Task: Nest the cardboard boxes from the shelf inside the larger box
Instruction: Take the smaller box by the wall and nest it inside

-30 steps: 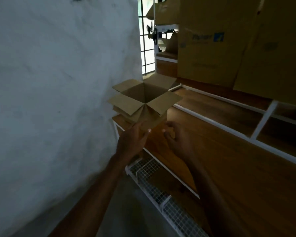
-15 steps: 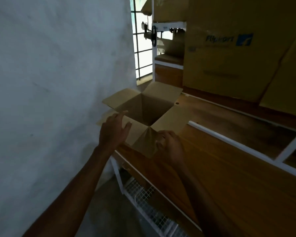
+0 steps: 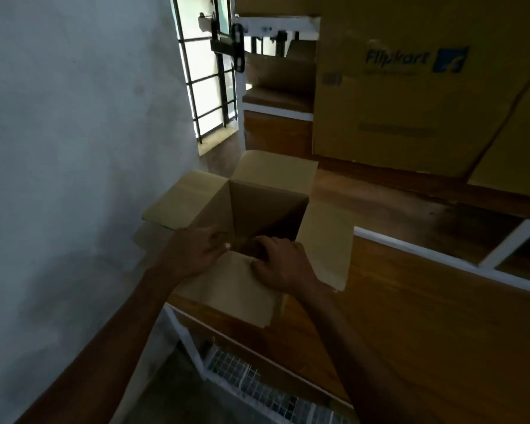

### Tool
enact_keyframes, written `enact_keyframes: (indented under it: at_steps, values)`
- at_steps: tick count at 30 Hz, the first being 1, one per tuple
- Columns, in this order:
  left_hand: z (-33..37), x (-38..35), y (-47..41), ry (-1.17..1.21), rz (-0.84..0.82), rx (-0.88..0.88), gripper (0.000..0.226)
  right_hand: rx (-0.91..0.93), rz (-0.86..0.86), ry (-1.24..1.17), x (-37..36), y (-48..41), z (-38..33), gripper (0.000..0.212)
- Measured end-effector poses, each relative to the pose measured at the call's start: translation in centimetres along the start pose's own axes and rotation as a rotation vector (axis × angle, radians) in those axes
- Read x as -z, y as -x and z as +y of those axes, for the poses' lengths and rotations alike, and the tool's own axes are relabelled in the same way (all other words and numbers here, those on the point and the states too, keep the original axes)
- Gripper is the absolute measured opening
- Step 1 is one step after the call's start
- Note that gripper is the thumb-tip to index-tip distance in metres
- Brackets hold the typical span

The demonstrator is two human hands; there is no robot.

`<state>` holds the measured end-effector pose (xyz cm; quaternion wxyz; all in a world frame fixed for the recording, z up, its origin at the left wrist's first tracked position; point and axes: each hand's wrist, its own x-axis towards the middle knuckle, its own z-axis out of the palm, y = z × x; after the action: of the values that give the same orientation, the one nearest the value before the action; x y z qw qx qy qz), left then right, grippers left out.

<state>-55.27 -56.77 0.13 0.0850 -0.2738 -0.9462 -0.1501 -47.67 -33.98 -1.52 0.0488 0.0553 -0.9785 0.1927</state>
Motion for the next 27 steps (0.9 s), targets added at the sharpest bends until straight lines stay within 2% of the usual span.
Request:
enact_keyframes:
  at_steps: [3,7,11,17,20,27]
  values:
    - [-3.2,-1.0,0.4,0.055,-0.002,-0.054,0.059,-0.016,-0.059,0.026,-0.9,-0.7,-0.3,0.050]
    - [-5.2,-2.1,0.2,-0.005,0.037,-0.187,0.049,-0.019,-0.109,0.097,-1.5,-1.0,-0.7,0.029]
    - [-5.9,-2.8,-0.3,-0.012,0.039,-0.219,0.047,-0.029,-0.056,0.117,-1.9,-1.1,-1.4,0.021]
    - [-4.8,-2.3,0.4,0.078,0.164,-0.227,0.041,0.018,0.132,0.153,-1.2,0.2,-2.2,0.015]
    - [-3.3,-1.1,1.1,0.063,0.223,-0.211,0.049,0.047,0.187,0.192,0.3,1.5,-2.7,0.012]
    - [2.5,4.1,3.8,-0.008,0.302,-0.223,0.043,0.096,0.293,0.226,5.7,6.6,-3.7,0.011]
